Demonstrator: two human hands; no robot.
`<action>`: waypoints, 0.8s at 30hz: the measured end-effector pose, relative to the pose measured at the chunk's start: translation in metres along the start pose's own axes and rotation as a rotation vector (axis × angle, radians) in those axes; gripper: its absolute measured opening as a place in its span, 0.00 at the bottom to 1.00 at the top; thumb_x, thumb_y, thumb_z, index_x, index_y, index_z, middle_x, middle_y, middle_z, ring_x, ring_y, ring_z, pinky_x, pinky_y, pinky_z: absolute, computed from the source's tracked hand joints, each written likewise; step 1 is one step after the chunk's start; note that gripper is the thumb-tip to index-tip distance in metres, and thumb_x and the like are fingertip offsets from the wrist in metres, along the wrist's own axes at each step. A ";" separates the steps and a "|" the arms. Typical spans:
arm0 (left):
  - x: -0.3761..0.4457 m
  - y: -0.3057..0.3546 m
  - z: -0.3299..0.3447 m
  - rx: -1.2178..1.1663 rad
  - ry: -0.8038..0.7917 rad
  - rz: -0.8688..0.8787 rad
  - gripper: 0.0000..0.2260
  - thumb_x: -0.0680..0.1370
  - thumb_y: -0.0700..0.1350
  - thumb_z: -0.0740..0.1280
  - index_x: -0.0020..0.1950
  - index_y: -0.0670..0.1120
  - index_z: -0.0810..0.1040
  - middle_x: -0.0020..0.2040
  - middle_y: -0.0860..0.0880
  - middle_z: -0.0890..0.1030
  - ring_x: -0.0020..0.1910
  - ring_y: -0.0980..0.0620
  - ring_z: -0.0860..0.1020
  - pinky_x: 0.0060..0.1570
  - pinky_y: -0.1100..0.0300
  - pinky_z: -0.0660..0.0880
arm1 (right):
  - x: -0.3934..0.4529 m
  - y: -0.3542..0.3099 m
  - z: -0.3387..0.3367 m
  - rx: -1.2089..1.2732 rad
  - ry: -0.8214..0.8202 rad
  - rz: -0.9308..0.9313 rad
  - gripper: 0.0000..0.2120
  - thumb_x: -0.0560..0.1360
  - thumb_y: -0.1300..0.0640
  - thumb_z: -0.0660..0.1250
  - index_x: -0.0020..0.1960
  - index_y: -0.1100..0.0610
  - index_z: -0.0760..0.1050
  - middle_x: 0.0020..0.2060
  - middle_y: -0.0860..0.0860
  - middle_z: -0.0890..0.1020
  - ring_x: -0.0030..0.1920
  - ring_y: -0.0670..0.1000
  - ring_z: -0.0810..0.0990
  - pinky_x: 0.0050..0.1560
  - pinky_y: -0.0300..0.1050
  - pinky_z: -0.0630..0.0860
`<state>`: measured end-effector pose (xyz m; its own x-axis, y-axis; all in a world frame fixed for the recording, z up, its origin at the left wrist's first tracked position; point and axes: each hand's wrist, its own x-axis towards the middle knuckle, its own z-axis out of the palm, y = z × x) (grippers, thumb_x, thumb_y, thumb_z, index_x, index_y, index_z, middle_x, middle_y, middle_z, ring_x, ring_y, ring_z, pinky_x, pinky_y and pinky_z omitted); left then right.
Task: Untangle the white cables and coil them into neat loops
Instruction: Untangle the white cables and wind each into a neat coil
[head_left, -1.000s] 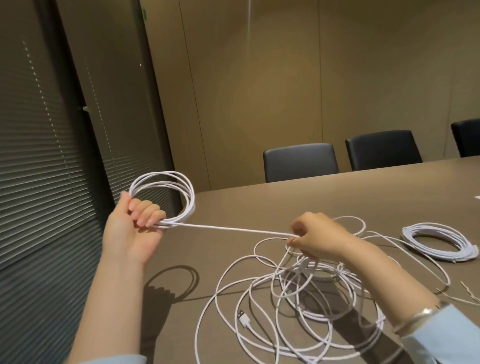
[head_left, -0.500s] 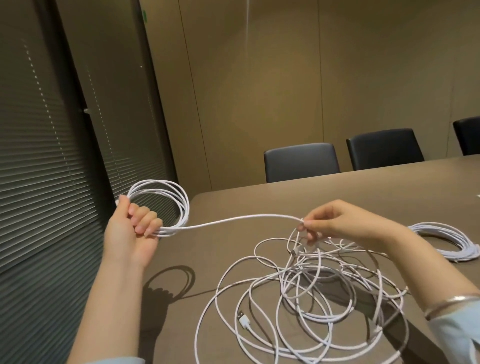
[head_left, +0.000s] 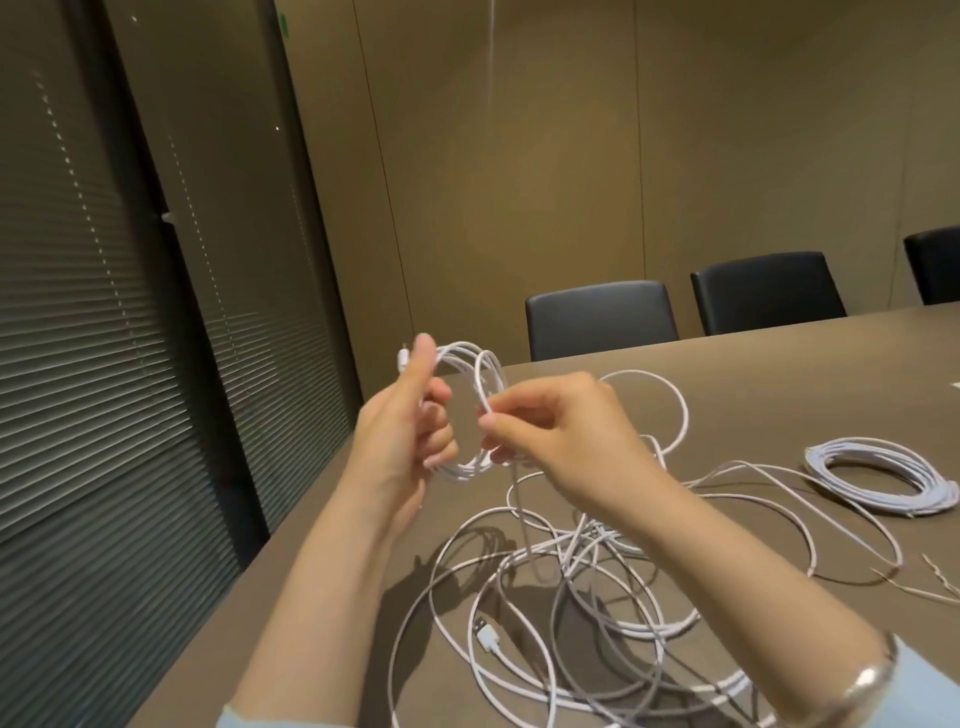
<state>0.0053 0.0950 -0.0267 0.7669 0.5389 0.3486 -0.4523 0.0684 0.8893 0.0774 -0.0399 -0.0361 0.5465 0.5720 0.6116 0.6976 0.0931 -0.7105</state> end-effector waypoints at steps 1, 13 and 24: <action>-0.004 -0.001 0.004 0.058 -0.034 0.019 0.17 0.70 0.59 0.69 0.32 0.47 0.72 0.22 0.54 0.61 0.20 0.57 0.58 0.21 0.66 0.56 | -0.001 0.002 0.004 -0.070 0.019 -0.035 0.04 0.75 0.55 0.71 0.44 0.53 0.84 0.33 0.49 0.85 0.36 0.49 0.84 0.44 0.52 0.82; 0.006 0.000 -0.016 0.043 0.032 0.050 0.16 0.82 0.51 0.59 0.38 0.44 0.70 0.27 0.52 0.60 0.23 0.57 0.58 0.23 0.67 0.57 | 0.000 0.006 -0.003 -0.271 -0.125 0.010 0.11 0.70 0.54 0.75 0.48 0.51 0.75 0.44 0.44 0.78 0.41 0.46 0.79 0.37 0.34 0.74; 0.010 0.007 -0.029 -0.291 0.065 0.025 0.19 0.84 0.55 0.53 0.35 0.48 0.62 0.28 0.51 0.62 0.27 0.54 0.64 0.43 0.60 0.68 | 0.001 0.014 -0.012 -0.125 -0.321 0.224 0.08 0.75 0.51 0.71 0.42 0.55 0.81 0.32 0.50 0.82 0.27 0.45 0.74 0.30 0.38 0.72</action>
<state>-0.0032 0.1252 -0.0252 0.7273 0.5952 0.3416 -0.5896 0.2872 0.7549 0.0932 -0.0472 -0.0410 0.5330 0.7937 0.2930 0.6395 -0.1511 -0.7538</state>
